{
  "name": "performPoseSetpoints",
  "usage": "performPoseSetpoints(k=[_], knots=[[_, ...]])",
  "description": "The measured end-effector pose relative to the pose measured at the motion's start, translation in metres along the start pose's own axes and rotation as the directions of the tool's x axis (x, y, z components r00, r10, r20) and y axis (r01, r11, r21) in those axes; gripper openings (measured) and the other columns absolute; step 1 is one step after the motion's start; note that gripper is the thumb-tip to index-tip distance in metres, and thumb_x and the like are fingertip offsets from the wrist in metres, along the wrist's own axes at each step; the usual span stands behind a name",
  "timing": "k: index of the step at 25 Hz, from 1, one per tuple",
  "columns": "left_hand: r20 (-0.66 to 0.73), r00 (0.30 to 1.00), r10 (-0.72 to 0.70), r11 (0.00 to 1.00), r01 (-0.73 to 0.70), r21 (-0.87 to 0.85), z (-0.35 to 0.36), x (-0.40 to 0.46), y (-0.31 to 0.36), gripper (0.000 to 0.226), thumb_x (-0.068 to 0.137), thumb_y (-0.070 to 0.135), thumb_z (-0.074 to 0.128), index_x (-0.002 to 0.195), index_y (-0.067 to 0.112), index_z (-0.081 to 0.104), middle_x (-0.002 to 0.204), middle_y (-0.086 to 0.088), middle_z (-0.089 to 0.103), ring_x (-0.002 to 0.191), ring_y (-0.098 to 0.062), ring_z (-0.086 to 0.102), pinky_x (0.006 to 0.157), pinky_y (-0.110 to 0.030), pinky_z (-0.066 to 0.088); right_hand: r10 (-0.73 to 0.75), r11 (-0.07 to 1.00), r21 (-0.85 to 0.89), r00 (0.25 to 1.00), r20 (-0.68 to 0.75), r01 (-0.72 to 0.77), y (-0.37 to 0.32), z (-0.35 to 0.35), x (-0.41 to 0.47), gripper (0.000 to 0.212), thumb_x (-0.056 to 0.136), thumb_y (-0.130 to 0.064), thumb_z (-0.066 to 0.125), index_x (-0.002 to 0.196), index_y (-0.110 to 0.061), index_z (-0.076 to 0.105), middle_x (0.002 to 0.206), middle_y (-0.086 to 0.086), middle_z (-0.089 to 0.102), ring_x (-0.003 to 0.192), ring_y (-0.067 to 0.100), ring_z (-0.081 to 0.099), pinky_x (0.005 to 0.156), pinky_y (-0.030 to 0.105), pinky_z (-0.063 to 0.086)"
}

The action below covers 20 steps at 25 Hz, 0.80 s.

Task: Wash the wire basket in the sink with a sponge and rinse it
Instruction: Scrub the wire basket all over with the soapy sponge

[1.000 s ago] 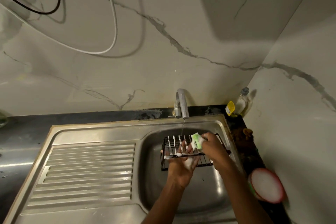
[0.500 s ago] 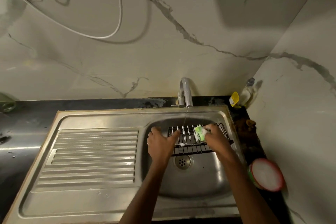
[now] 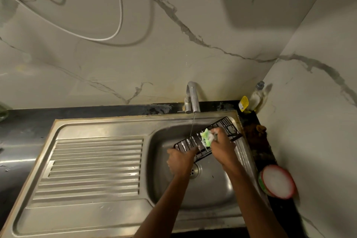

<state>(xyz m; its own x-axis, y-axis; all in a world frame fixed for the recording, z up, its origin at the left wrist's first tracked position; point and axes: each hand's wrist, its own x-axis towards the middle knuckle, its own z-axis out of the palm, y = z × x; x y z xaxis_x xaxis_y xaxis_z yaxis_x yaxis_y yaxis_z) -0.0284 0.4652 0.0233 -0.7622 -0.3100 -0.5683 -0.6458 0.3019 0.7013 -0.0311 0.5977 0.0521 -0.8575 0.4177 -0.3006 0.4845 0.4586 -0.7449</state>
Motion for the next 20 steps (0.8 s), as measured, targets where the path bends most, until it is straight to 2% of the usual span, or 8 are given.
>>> performPoseSetpoints(k=[4, 6, 9, 11, 13, 16, 18, 20], knots=[[0.01, 1.0, 0.022, 1.0, -0.022, 0.003, -0.005, -0.002, 0.002, 0.084, 0.081, 0.046, 0.084, 0.138, 0.001, 0.043, 0.14, -0.021, 0.06, 0.12, -0.036, 0.063, 0.096, -0.043, 0.056, -0.048, 0.99, -0.136, 0.997, -0.066, 0.038, -0.008, 0.006, -0.007, 0.018, 0.097, -0.01, 0.052, 0.111, -0.021, 0.055, 0.111, 0.003, 0.067, 0.11, 0.029, 0.059, 0.089, 0.034, 0.026], [-0.002, 1.0, 0.015, 1.0, -0.015, -0.005, -0.009, 0.0, 0.005, 0.082, 0.078, 0.045, 0.087, 0.134, 0.001, 0.046, 0.133, -0.02, 0.061, 0.112, -0.034, 0.066, 0.091, -0.045, 0.061, -0.169, 0.96, -0.25, 0.97, -0.174, 0.123, -0.017, 0.007, -0.017, 0.023, 0.092, -0.006, 0.06, 0.112, -0.017, 0.056, 0.109, 0.005, 0.069, 0.105, 0.027, 0.065, 0.095, 0.04, 0.04], [0.022, 0.999, -0.04, 0.999, 0.041, -0.035, -0.014, 0.004, 0.008, 0.091, 0.07, 0.049, 0.089, 0.133, -0.001, 0.046, 0.126, -0.019, 0.063, 0.107, -0.035, 0.068, 0.088, -0.049, 0.062, -0.459, 0.831, -0.498, 0.81, -0.365, 0.247, -0.023, 0.0, -0.034, 0.038, 0.08, -0.005, 0.073, 0.116, -0.011, 0.062, 0.106, 0.011, 0.069, 0.098, 0.029, 0.066, 0.07, 0.04, 0.057], [0.027, 0.997, -0.07, 0.996, 0.071, -0.056, -0.011, 0.012, 0.006, 0.103, 0.054, 0.059, 0.088, 0.128, -0.003, 0.051, 0.12, -0.016, 0.069, 0.104, -0.035, 0.071, 0.089, -0.045, 0.062, -0.535, 0.817, -0.477, 0.733, -0.42, 0.323, -0.019, -0.001, -0.039, 0.042, 0.077, -0.003, 0.071, 0.118, -0.01, 0.065, 0.107, 0.01, 0.068, 0.102, 0.03, 0.062, 0.065, 0.035, 0.055], [0.005, 0.996, -0.09, 0.995, 0.09, -0.042, -0.001, 0.034, -0.008, 0.106, 0.036, 0.067, 0.076, 0.117, -0.001, 0.06, 0.11, -0.015, 0.074, 0.097, -0.033, 0.074, 0.086, -0.045, 0.063, -0.584, 0.796, -0.433, 0.725, -0.366, 0.423, -0.008, 0.013, -0.053, 0.042, 0.08, -0.004, 0.064, 0.122, -0.008, 0.065, 0.106, 0.009, 0.068, 0.104, 0.03, 0.059, 0.07, 0.036, 0.057], [-0.017, 0.995, -0.099, 0.994, 0.098, -0.04, 0.0, 0.048, -0.018, 0.091, 0.039, 0.058, 0.068, 0.11, 0.002, 0.067, 0.103, -0.015, 0.075, 0.093, -0.032, 0.074, 0.084, -0.046, 0.064, -0.687, 0.677, -0.501, 0.707, -0.167, 0.54, 0.018, 0.034, -0.074, 0.04, 0.084, -0.009, 0.05, 0.119, -0.007, 0.069, 0.104, 0.011, 0.064, 0.096, 0.026, 0.057, 0.065, 0.038, 0.059], [-0.026, 0.995, -0.094, 0.994, 0.092, -0.055, -0.005, 0.048, -0.022, 0.089, 0.041, 0.058, 0.065, 0.109, 0.0, 0.067, 0.103, -0.017, 0.075, 0.093, -0.033, 0.074, 0.083, -0.047, 0.065, -0.685, 0.684, -0.511, 0.698, -0.206, 0.521, 0.027, 0.013, -0.061, 0.037, 0.088, -0.003, 0.049, 0.118, -0.006, 0.071, 0.105, 0.013, 0.061, 0.091, 0.023, 0.055, 0.059, 0.031, 0.057], [-0.024, 0.996, -0.081, 0.993, 0.079, -0.089, -0.015, 0.038, -0.018, 0.097, 0.04, 0.059, 0.065, 0.116, -0.002, 0.064, 0.107, -0.018, 0.075, 0.096, -0.034, 0.073, 0.085, -0.048, 0.064, -0.563, 0.801, -0.449, 0.754, -0.339, 0.397, 0.03, -0.02, -0.041, 0.042, 0.085, 0.007, 0.058, 0.124, -0.005, 0.068, 0.115, 0.018, 0.056, 0.097, 0.024, 0.056, 0.076, 0.022, 0.052]])
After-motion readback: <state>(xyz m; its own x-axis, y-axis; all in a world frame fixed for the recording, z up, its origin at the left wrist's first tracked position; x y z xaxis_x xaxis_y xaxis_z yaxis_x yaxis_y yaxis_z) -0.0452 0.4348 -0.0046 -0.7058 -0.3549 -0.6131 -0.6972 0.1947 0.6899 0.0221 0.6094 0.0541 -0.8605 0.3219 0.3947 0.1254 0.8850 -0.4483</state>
